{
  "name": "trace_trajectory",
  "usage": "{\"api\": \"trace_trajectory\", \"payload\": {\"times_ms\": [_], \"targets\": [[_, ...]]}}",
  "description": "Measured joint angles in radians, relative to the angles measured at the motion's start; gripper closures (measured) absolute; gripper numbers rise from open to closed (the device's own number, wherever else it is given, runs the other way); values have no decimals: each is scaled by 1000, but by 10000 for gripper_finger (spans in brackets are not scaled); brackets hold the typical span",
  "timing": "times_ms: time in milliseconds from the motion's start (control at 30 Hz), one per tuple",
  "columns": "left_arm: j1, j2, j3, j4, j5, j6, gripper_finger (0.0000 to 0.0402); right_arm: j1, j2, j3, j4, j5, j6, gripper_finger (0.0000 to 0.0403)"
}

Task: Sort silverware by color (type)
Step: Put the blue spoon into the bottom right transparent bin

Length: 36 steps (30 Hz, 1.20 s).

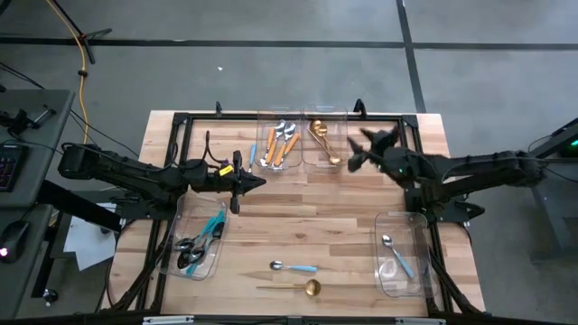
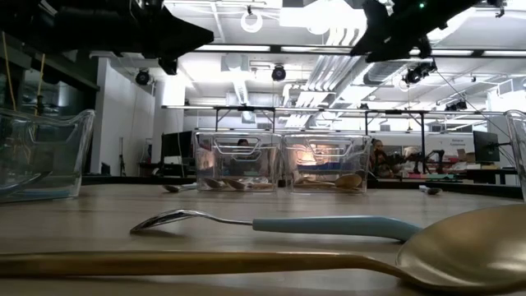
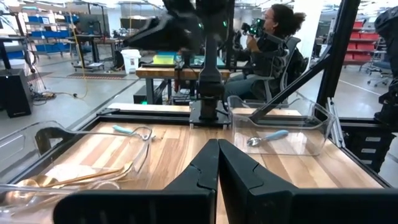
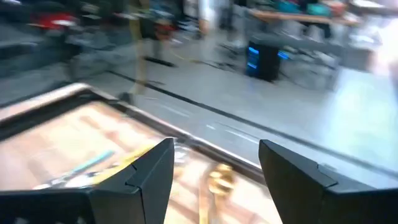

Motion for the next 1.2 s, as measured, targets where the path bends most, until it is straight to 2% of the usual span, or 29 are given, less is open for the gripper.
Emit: {"api": "trace_trajectory", "payload": {"times_ms": [100, 233, 667, 767, 1200], "targets": [[0, 0, 0, -27, -12, 0, 401, -58, 0, 56, -164, 20, 119, 182], [0, 0, 0, -51, -37, -9, 401, -148, 0, 34, -294, 20, 299, 182], [0, 0, 0, -34, -38, -11, 401, -369, 0, -263, -336, -33, 805, 182], [0, 0, 0, -34, -38, -11, 401, -389, 0, -317, -319, -40, 860, 182], [0, 0, 1, -13, -39, 0, 401, -449, 14, -444, -207, -118, 904, 182]]}}
